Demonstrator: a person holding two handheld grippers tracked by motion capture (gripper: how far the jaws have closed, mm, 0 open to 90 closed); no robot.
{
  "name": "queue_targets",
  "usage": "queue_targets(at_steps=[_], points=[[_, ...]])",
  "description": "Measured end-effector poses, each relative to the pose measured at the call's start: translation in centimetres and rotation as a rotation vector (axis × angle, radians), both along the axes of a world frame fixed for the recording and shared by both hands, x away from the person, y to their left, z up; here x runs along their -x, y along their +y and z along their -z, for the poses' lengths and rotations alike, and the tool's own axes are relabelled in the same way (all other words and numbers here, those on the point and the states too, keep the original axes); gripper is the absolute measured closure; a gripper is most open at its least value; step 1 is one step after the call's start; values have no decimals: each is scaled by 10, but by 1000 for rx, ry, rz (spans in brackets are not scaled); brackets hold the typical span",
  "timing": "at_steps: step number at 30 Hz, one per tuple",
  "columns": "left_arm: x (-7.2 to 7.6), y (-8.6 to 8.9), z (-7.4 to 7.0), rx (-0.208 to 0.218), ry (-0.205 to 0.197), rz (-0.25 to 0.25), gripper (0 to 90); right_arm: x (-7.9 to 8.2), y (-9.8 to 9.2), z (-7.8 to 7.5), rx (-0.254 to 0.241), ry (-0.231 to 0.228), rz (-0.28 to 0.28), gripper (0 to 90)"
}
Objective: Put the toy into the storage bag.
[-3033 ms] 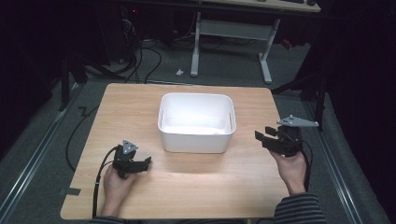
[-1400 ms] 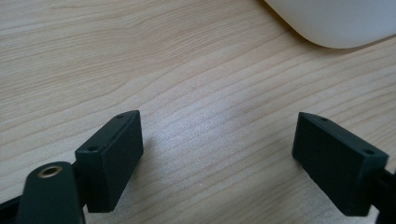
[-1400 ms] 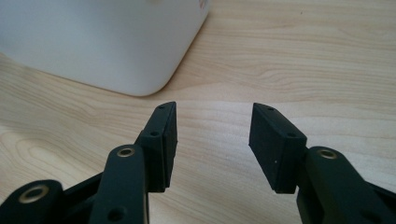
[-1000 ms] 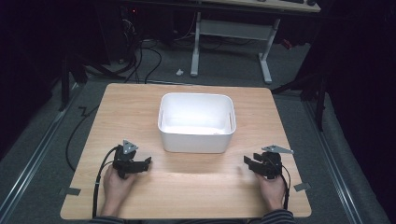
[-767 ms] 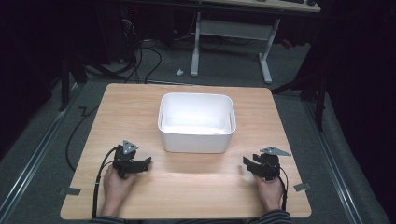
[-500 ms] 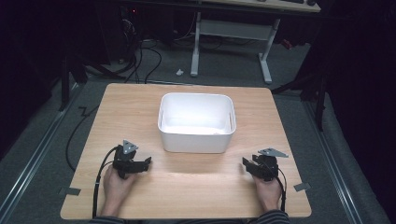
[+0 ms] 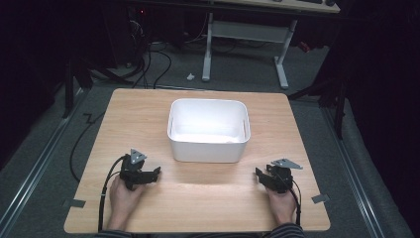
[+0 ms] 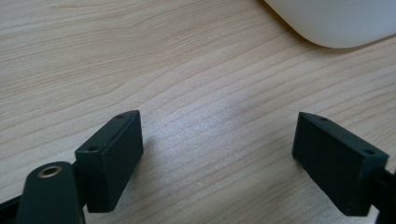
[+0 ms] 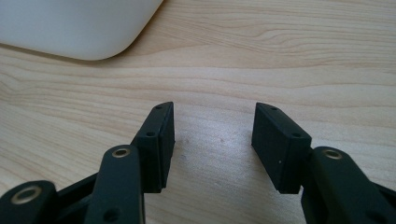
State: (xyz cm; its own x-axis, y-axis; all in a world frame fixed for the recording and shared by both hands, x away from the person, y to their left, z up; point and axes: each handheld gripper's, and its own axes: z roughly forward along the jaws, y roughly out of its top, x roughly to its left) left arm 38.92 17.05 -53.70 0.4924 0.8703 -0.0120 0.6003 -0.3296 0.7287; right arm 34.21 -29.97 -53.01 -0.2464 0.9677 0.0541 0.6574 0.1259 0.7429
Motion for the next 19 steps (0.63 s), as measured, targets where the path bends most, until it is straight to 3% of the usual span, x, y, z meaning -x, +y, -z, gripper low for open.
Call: queue_targets(at_steps=[3, 9, 19], points=[[0, 0, 0, 0, 0, 0, 165, 0, 2, 0, 10, 3, -7, 459], [0, 0, 0, 1, 0, -1, 165, 1, 10, 1, 78, 3, -49, 377], [0, 0, 0, 1, 0, -1, 165, 2, 10, 1, 75, 6, -52, 356]])
